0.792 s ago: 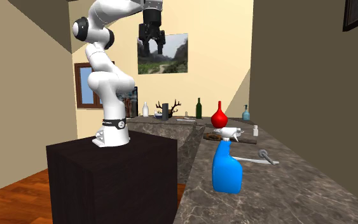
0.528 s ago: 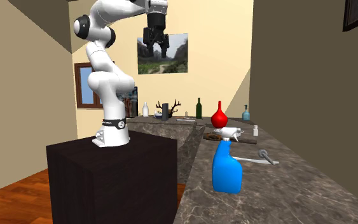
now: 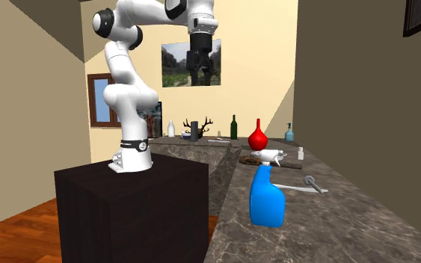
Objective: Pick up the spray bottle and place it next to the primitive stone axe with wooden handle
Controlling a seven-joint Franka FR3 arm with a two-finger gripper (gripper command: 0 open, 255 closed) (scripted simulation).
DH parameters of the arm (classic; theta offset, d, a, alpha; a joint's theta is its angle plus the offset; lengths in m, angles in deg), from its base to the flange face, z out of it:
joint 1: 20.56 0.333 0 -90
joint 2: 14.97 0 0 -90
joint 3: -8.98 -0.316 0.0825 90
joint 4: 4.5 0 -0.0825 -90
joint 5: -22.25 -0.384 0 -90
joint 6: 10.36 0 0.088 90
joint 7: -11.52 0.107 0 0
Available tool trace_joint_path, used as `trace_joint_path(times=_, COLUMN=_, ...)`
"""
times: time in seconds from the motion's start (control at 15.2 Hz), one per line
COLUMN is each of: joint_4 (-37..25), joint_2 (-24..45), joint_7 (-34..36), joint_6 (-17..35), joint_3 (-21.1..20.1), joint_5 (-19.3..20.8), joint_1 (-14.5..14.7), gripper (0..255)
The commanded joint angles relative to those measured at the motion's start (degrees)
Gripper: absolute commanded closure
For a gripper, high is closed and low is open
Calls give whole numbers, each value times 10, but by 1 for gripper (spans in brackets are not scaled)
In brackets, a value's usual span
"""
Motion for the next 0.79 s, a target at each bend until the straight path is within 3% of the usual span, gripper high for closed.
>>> trace_joint_path(times=0.0, joint_4=-5, joint_2=42, joint_7=-4, joint_6=40, joint_3=-3, joint_5=2, joint_1=2, gripper=0)
trace_joint_path(times=0.73, joint_4=-77, joint_2=262, joint_7=-13, joint_6=203, joint_3=-17, joint_5=22, joint_1=9, gripper=0)
